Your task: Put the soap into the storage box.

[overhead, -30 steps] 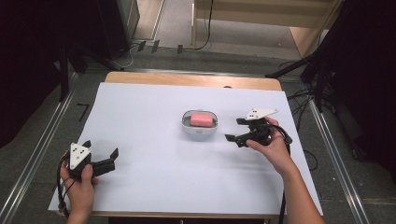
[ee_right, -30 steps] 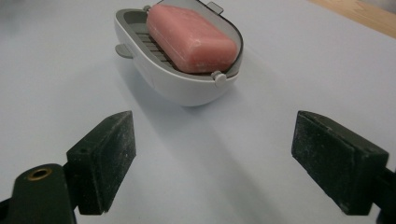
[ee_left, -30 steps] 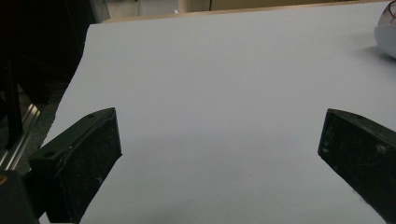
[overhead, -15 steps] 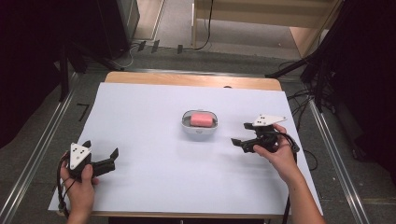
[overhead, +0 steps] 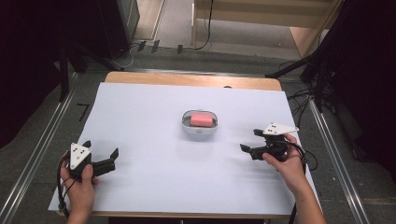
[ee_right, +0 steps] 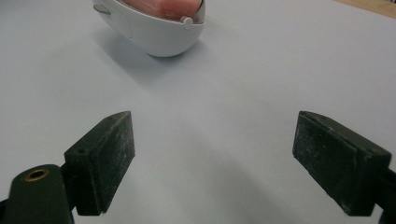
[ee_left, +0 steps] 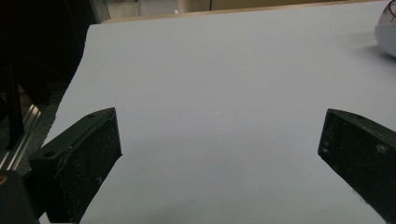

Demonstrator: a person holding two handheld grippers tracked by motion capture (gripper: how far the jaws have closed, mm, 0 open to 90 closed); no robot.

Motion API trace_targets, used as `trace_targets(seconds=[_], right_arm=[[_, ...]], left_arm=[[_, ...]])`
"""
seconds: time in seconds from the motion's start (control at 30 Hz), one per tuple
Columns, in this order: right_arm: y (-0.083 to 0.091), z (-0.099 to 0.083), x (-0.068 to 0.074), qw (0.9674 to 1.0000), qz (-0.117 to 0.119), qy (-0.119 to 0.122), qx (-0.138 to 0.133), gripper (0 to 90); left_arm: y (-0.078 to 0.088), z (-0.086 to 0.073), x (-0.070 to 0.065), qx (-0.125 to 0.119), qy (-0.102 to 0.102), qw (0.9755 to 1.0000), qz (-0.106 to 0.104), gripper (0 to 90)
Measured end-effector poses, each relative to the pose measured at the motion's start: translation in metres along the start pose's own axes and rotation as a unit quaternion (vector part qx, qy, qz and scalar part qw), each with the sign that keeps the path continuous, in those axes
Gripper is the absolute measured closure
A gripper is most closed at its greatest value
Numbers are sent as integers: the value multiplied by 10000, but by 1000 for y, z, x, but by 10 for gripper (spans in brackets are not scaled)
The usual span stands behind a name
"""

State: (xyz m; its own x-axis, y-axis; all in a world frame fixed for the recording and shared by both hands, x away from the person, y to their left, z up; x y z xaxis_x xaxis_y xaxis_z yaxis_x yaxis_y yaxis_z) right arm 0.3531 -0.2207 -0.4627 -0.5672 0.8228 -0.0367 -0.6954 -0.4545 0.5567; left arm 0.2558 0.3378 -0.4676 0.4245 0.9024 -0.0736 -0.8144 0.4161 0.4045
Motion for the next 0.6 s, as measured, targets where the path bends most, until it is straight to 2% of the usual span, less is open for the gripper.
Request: trace_targets(seconds=[0.3, 0.4, 0.6], right_arm=[[14, -17, -5, 9997, -171, -172, -27, 135], [20, -24, -5, 9993, -306, -214, -68, 135], [29, -35, -7, 9988, -385, -305, -72, 135]], left_arm=[[0, 0, 0, 14, -12, 10000, 9, 0], [0, 0, -1, 11, -14, 10000, 13, 0], [0, 0, -1, 18, -16, 10000, 16, 0]])
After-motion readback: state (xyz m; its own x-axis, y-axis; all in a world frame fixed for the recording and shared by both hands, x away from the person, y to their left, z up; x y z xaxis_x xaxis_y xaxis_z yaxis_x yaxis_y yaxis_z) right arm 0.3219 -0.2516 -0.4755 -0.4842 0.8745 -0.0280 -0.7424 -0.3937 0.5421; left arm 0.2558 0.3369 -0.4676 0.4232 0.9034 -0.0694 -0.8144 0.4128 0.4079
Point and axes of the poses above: each handheld gripper's, and its own axes: y roughly backward along the jaws, z roughly out of its top, x roughly to its left, the point moved 1 cm from there along -y, roughly forward along the jaws, and after that the axes turned 15 degrees about -z, right-handed, at the moved point
